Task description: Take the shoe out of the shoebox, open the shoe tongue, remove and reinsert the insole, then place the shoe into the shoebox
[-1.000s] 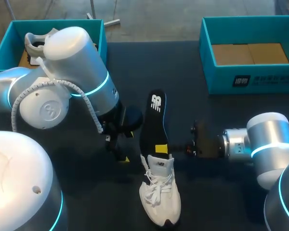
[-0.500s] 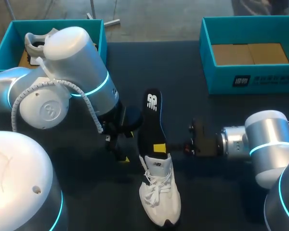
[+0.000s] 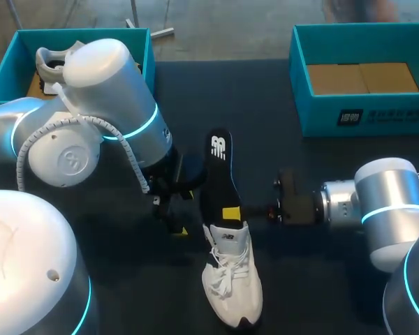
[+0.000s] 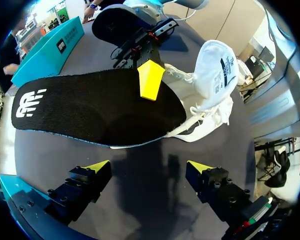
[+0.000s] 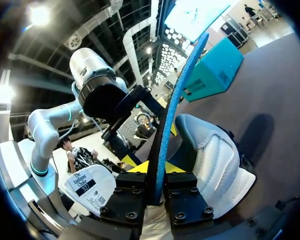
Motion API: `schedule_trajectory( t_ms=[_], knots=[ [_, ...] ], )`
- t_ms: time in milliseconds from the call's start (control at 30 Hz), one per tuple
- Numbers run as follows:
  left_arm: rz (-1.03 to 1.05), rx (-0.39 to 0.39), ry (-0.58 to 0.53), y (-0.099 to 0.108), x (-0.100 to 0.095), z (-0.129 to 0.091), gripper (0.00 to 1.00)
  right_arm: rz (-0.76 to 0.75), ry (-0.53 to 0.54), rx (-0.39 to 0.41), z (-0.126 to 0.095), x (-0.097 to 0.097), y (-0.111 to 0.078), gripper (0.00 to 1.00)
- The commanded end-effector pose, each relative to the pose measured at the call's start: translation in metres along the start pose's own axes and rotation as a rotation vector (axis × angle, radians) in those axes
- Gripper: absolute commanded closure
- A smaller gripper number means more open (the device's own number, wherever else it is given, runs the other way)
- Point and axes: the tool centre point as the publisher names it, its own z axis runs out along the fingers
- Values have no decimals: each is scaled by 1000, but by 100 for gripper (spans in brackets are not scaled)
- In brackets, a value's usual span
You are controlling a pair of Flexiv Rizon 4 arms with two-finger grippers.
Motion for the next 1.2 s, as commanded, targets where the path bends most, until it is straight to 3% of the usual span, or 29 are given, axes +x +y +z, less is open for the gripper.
schedule_trajectory(
  t_ms=[33, 1200],
  knots=[
    [-1, -2, -1, 0, 0, 0, 0, 3, -2, 4, -3, -1, 1, 80],
    [-1, -2, -1, 0, 0, 0, 0, -55, -4, 66, 0, 7, 28, 82]
  ],
)
